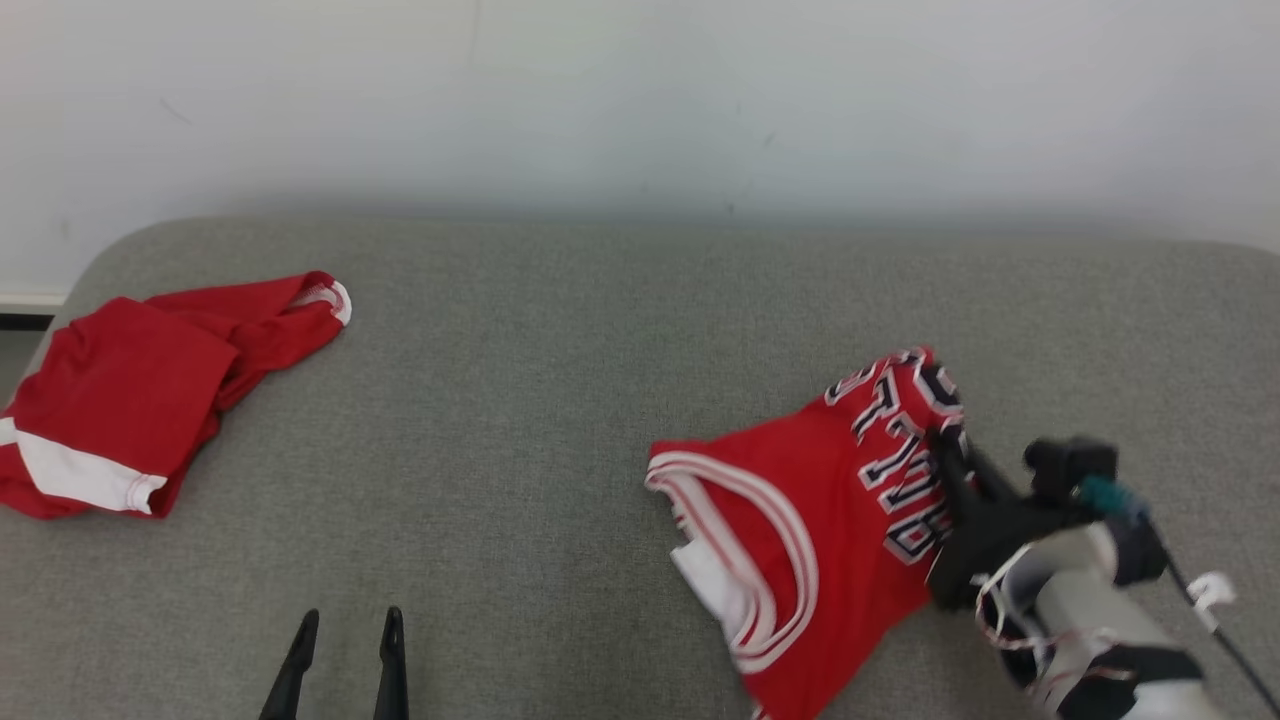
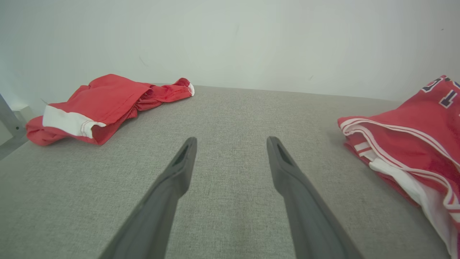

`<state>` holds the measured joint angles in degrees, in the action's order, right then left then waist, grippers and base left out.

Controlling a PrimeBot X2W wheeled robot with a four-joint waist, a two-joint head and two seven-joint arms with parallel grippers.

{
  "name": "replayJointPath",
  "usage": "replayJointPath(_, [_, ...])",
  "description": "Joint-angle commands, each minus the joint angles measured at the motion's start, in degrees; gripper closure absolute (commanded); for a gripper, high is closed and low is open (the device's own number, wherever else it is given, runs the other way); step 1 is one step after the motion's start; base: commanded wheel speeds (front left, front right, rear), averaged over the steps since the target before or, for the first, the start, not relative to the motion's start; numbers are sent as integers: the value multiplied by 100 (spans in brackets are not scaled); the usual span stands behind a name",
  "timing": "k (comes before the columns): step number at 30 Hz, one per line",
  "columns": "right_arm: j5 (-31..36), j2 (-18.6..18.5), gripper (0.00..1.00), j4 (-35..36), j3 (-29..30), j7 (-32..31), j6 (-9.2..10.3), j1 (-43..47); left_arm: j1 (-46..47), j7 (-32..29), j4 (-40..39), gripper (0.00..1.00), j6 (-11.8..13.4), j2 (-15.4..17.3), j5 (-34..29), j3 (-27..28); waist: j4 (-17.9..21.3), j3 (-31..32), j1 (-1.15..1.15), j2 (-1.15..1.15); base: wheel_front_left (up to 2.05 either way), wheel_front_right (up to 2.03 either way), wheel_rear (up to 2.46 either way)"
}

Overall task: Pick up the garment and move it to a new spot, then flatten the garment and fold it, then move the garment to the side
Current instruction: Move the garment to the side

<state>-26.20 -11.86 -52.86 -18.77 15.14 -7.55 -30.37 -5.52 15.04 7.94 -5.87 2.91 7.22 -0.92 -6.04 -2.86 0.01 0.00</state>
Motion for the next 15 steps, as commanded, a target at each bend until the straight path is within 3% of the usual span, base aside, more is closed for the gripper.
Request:
replayJointPath(1, [-49,-114,100,9,-32,8,9,-181,101,9,-37,0,30,-5,83,-12,83,-163,-1,0,0,0,0])
replayJointPath(15, [-225,-1932,100,-196,-769,-16,9,-1836,800,10,-568,0,24,-5,9,-156,338,-1352,-1,0,0,0,0])
